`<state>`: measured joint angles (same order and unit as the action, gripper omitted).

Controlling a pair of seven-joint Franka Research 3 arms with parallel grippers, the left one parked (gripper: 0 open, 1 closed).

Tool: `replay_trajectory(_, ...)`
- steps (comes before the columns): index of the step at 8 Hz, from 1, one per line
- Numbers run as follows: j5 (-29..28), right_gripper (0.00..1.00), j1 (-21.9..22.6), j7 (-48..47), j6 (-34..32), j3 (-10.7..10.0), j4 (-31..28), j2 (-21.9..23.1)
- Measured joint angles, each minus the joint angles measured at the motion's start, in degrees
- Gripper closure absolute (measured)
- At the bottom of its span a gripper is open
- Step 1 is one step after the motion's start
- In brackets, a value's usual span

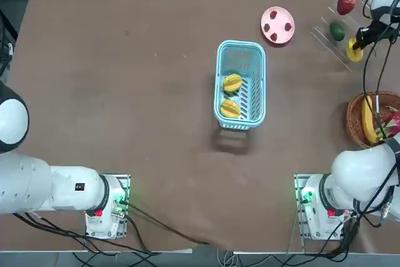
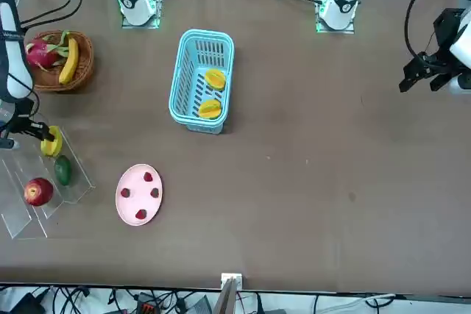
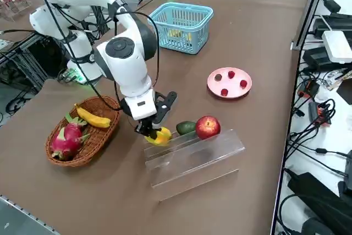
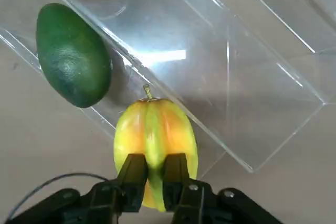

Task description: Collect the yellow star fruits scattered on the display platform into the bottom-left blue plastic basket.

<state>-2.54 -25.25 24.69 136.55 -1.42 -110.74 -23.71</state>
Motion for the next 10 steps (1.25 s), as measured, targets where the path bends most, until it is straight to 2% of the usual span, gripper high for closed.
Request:
replay_trajectory(2, 0.00, 0.79, 0.02, 0.00, -0.67, 0.00, 0.16, 0.24)
replay_trajectory(4, -0.50, 0.79, 0.12, -0.53, -5.75, -0.06, 1.19, 1.79)
replay_trajectory(7, -0.87, 0.81, 4.01, -10.48, -23.75, 0.05, 2.38, 10.63)
replay_trajectory(10, -5.47, 0.81, 13.51, -26.84, -39.19, 0.38, 1.78, 21.24)
